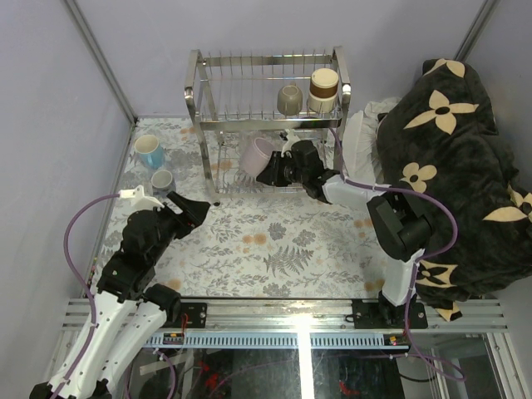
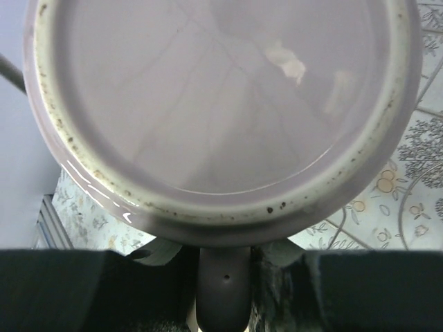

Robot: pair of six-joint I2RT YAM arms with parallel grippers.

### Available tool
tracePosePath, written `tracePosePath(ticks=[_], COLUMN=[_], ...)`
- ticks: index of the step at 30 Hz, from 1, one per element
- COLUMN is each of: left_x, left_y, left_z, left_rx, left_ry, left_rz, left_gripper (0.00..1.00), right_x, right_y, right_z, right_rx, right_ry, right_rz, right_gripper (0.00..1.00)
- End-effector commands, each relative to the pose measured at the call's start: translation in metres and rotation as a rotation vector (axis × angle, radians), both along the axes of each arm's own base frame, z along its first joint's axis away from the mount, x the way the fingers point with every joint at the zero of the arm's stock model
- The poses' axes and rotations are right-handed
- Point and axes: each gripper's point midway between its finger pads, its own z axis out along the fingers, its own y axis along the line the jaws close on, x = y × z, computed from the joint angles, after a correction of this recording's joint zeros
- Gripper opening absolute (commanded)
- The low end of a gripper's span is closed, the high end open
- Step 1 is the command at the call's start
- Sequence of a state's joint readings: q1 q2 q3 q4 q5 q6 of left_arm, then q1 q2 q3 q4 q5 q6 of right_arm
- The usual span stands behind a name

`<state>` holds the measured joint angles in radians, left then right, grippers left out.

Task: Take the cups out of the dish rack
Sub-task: Unload the cup from the dish rack.

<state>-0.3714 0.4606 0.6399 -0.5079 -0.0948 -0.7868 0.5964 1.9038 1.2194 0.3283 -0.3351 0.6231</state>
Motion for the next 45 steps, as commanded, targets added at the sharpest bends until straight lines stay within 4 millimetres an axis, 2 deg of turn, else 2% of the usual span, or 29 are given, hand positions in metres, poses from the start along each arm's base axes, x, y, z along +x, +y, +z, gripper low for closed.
tracePosePath(ticks=[1,7,13,24,27,31,37,45], left_x=[-0.002,-0.004,-0.005,-0.005,-0.004,-0.002,-0.001,0.004], left_y=[0.002,0.003,0.005,0.004,0.002,-0.002,-0.006,-0.030], left_z=[0.015,0.016,0.016,0.015,0.014,0.011,0.009,-0.004], left_rx=[0.004,0.000,0.008,0.006,0.004,0.001,-0.015,-0.090], left_ry=[-0.040,-0.041,-0.040,-0.038,-0.034,-0.022,-0.023,-0.003], left_rz=[0.002,0.002,0.009,0.005,0.000,-0.018,-0.035,-0.123], left_gripper=[0.77,0.77,0.77,0.77,0.77,0.77,0.77,0.77], right_x=[-0.009,-0.033,-0.053,-0.093,-0.109,-0.129,-0.147,-0.154], right_y=[0.022,0.034,0.038,0.044,0.045,0.043,0.028,0.010], right_z=[0.101,0.101,0.096,0.074,0.079,0.079,0.075,0.099], right_rx=[0.221,0.219,0.227,0.163,0.156,0.123,0.078,0.062], right_ry=[-0.210,-0.206,-0.186,-0.177,-0.201,-0.237,-0.291,-0.423], right_rz=[0.066,0.108,0.131,0.168,0.186,0.200,0.178,0.112], right_gripper=[0.00,0.00,0.00,0.00,0.00,0.00,0.00,0.00])
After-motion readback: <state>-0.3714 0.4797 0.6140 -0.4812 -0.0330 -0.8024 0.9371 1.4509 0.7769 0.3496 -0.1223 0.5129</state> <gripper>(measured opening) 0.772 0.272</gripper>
